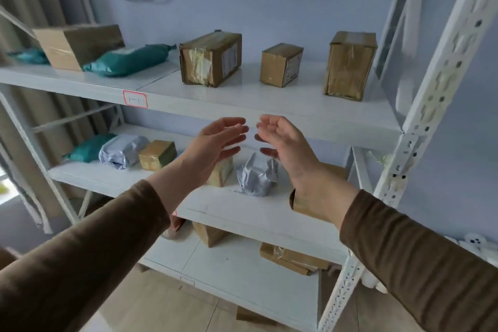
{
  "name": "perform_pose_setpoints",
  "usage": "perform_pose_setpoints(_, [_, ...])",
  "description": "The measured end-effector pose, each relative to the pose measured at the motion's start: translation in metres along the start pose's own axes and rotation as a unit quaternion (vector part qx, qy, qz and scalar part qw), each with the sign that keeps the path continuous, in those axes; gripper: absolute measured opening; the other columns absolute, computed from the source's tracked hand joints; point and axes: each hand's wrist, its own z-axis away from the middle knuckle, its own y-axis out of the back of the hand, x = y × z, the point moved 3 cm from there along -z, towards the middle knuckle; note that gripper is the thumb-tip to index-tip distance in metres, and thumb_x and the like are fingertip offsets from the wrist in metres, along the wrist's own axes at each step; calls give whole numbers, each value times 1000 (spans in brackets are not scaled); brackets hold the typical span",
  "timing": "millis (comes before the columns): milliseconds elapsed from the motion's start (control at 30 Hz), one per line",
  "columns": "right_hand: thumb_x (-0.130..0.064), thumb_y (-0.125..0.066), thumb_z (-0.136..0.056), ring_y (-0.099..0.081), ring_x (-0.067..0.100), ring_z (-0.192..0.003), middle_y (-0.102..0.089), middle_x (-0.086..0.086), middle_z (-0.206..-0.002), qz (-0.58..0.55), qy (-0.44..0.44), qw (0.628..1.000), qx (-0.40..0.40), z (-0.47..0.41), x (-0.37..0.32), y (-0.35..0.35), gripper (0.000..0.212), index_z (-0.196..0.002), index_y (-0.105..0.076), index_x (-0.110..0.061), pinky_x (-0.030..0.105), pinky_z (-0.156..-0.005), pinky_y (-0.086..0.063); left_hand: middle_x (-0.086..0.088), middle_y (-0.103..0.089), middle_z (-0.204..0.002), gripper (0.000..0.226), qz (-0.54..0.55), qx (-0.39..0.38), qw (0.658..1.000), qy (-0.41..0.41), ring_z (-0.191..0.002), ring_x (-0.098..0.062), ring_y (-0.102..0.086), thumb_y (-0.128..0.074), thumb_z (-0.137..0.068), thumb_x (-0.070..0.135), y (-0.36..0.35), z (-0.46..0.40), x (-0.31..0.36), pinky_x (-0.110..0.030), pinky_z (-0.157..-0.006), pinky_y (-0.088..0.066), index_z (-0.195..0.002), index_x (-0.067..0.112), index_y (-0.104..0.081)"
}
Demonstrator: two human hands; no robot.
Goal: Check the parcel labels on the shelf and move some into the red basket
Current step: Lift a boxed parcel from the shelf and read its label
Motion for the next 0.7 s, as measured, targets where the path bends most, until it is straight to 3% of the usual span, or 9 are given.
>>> perform_pose_setpoints(233, [-25, -60, -102, -60, 11, -123, -61, -2, -138, -25, 50, 998, -16, -96, -37, -33, 44, -146, -53, -19, 36, -105, -53, -4, -70, -131, 20, -22, 67, 996, -58, -126, -19, -63, -61, -103, 18, 50, -62, 49, -41, -116, -45, -121, 17, -69])
perform_pose_setpoints(333, [-28, -60, -102, -57, 10, -124, -58, -5, -137, -34, 43, 998, -16, -136, -50, -49, 48, -149, -51, -19, 38, -110, -49, 5, -71, -125, 28, -42, 83, 991, -99, -120, -11, -63, -65, -100, 20, 75, -87, 64, -35, -115, -41, -128, 18, -66])
perform_pose_setpoints(433, [-31, -59, -102, -51, 12, -133, -54, -5, -147, -30, 18, 999, -5, -173, -54, -66, 53, -152, -46, -21, 42, -117, -41, 7, -63, -136, 47, -46, 87, 988, -121, -126, -7, -57, -69, -98, 22, 102, -118, 75, -33, -118, -32, -143, 21, -57])
perform_pose_setpoints(500, [-36, -60, -101, -44, 14, -142, -47, -4, -156, -21, -1, 1000, 10, -196, -53, -78, 58, -155, -43, -23, 44, -121, -35, 11, -53, -145, 58, -39, 92, 987, -125, -120, 0, -53, -69, -98, 22, 117, -141, 81, -30, -114, -28, -152, 26, -47])
perform_pose_setpoints(567, [-43, -62, -99, -39, 17, -146, -42, -3, -160, -27, -25, 999, 30, -215, -52, -91, 64, -157, -39, -24, 46, -123, -30, 8, -40, -152, 69, -30, 99, 988, -113, -120, -3, -45, -68, -99, 25, 132, -165, 85, -29, -108, -23, -160, 31, -35])
perform_pose_setpoints(633, [-50, -62, -97, -37, 20, -146, -39, -1, -162, -38, -51, 997, 52, -233, -51, -106, 71, -158, -36, -25, 46, -124, -27, 6, -38, -153, 75, -8, 98, 991, -88, -114, -2, -49, -65, -101, 29, 147, -194, 87, -27, -104, -23, -164, 30, -23])
perform_pose_setpoints(700, [-55, -60, -96, -37, 21, -145, -38, 0, -161, -44, -71, 993, 78, -247, -52, -120, 73, -158, -35, -25, 47, -123, -27, 2, -33, -165, 78, 19, 87, 995, -45, -134, -8, -46, -63, -101, 41, 161, -222, 86, -26, -103, -22, -165, 26, -20])
